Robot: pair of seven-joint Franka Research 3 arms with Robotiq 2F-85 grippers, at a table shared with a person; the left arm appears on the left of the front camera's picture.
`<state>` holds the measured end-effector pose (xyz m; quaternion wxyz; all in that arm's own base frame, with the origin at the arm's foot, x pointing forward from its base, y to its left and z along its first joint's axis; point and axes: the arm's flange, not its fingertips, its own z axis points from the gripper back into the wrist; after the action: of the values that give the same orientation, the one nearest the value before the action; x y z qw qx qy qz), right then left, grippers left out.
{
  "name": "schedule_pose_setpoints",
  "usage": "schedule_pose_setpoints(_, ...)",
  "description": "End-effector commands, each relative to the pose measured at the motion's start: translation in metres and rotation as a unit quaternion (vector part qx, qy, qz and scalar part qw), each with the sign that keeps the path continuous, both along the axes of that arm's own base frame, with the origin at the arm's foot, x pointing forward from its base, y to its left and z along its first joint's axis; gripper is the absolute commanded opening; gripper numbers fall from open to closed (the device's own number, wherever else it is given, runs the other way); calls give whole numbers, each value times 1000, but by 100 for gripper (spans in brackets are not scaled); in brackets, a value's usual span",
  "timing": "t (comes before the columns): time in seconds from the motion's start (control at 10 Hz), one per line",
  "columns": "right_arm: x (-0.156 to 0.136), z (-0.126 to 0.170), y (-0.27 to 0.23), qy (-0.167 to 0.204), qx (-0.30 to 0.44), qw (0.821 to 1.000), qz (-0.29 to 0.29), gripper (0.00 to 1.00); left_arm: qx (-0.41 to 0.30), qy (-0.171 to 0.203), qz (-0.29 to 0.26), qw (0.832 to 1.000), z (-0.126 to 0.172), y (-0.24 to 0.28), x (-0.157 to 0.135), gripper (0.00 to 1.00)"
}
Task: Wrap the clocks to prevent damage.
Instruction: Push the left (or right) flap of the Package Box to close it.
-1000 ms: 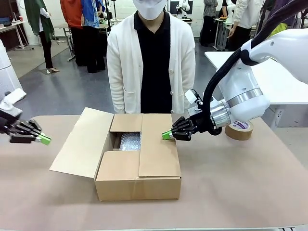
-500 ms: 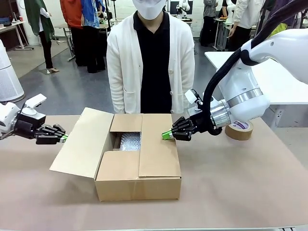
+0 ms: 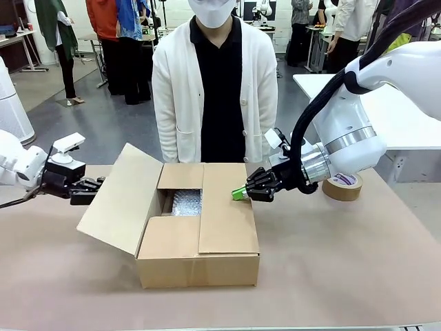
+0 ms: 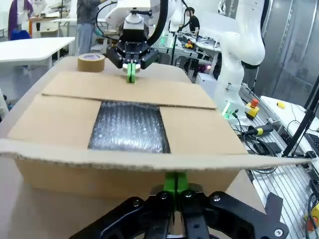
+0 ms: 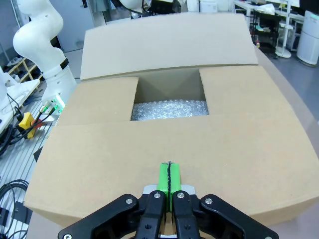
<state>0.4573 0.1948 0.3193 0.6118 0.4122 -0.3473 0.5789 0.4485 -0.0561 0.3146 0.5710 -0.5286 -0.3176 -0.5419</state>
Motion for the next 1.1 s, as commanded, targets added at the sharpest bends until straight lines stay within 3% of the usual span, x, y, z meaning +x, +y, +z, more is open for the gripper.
schedule_pose_setpoints(0.0, -1, -6, 0, 2, -2, 1000, -6, 1, -3, -61, -5, 998, 13, -22, 2, 0)
schedule_pose_setpoints(0.2, -1, -6, 0, 2, -2, 1000, -6, 1, 13, -135, -21, 991, 25, -45, -5, 0)
schedule_pose_setpoints(0.4, -1, -6, 0, 2, -2, 1000, -6, 1, 31, -172, -39, 984, 31, -57, -2, 0)
schedule_pose_setpoints(1.0, -1, -6, 0, 2, -2, 1000, -6, 1, 58, -166, -40, 984, 12, -89, 6, 0)
